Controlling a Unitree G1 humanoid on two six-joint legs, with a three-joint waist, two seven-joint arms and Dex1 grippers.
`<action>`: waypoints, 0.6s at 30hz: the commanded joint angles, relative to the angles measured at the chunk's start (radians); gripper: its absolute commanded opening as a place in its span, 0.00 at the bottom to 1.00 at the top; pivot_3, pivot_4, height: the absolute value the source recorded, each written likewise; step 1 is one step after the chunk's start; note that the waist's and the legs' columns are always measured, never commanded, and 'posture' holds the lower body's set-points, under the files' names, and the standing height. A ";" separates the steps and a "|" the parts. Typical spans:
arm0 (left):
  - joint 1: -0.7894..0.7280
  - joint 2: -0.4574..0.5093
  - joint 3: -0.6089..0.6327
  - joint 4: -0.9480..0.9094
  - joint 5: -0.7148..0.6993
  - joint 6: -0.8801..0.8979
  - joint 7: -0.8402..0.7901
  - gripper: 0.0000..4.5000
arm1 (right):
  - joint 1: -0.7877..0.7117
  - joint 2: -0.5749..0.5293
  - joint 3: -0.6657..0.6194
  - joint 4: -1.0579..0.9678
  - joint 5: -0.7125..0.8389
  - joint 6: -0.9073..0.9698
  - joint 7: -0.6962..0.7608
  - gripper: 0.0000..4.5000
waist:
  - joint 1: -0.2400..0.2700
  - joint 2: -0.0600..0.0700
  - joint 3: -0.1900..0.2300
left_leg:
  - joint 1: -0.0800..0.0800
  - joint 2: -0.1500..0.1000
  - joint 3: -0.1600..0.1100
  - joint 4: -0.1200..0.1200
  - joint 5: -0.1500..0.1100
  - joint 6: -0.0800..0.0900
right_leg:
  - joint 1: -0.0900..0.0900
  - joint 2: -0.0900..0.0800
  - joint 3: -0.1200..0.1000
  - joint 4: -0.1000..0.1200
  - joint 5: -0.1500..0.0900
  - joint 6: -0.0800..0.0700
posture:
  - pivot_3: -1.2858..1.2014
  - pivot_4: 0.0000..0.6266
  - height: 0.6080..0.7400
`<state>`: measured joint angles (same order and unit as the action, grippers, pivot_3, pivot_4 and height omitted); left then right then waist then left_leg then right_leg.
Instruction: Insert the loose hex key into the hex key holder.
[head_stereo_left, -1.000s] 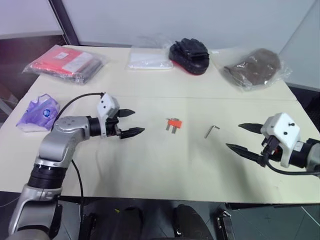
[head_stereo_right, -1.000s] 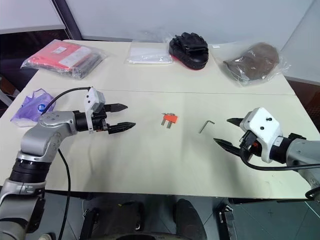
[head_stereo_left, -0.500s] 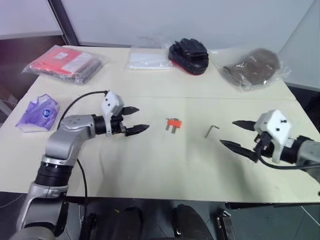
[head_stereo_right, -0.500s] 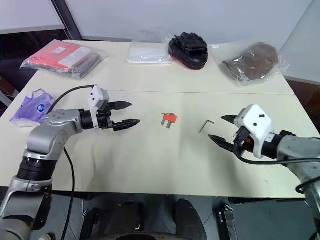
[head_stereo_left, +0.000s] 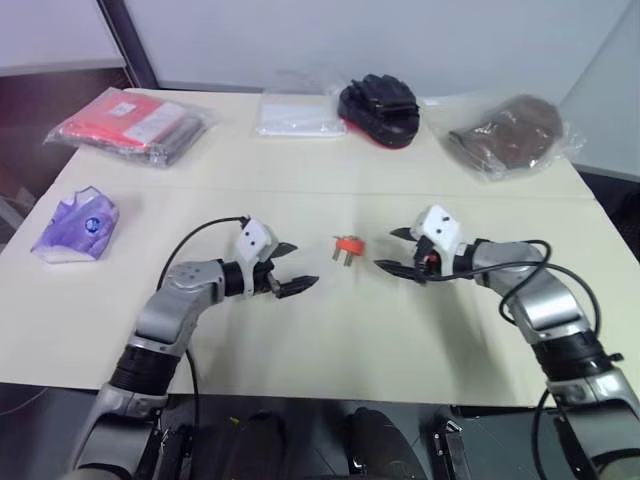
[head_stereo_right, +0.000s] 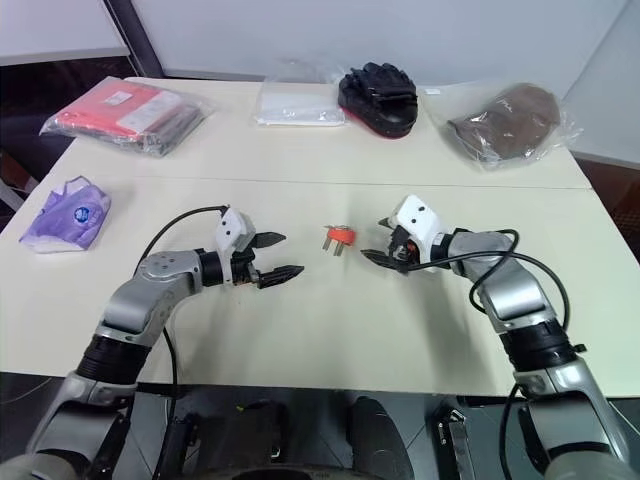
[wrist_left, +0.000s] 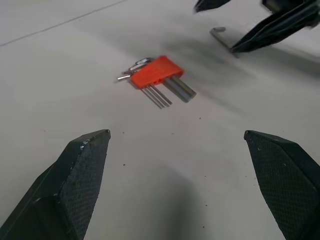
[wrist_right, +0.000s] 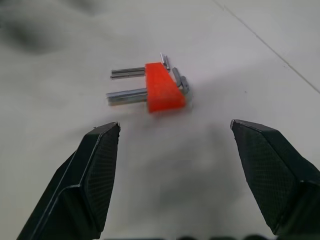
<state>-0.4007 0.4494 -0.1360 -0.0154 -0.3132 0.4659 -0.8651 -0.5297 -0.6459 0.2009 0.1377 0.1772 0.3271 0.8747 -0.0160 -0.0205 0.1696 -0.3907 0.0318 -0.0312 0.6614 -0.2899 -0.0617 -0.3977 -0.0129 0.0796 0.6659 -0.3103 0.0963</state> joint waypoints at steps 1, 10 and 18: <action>0.010 0.003 0.017 -0.056 0.001 -0.002 0.024 1.00 | -0.040 0.020 0.021 0.100 -0.063 -0.115 0.017 0.83 | 0.004 0.000 0.000 | 0.000 0.000 0.000 0.000 0.000 0.000 | 0.000 -0.001 0.000 0.000 0.000 0.000 | 0.52 0.24 1.00; 0.043 0.008 0.029 -0.114 -0.012 0.023 0.063 1.00 | -0.093 0.108 0.017 0.279 -0.111 -0.243 0.014 0.83 | -0.007 0.000 0.000 | 0.000 0.000 0.000 0.002 0.000 0.000 | 0.000 -0.001 0.000 0.001 0.001 0.001 | 0.52 0.24 1.00; 0.064 0.004 0.030 -0.146 -0.013 0.035 0.085 1.00 | -0.154 0.176 -0.016 0.405 -0.107 -0.287 0.006 0.83 | -0.006 0.001 0.000 | 0.001 0.000 0.000 0.002 0.000 0.000 | 0.001 -0.001 0.000 0.002 0.001 0.001 | 0.52 0.24 1.00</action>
<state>-0.3400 0.4519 -0.1247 -0.1223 -0.3155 0.4992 -0.7840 -0.6612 -0.4815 0.2108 0.5299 0.0628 0.0513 0.8872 -0.0215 -0.0198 0.1696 -0.3900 0.0317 -0.0310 0.6637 -0.2899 -0.0616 -0.3973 -0.0140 0.0794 0.6681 -0.3093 0.0974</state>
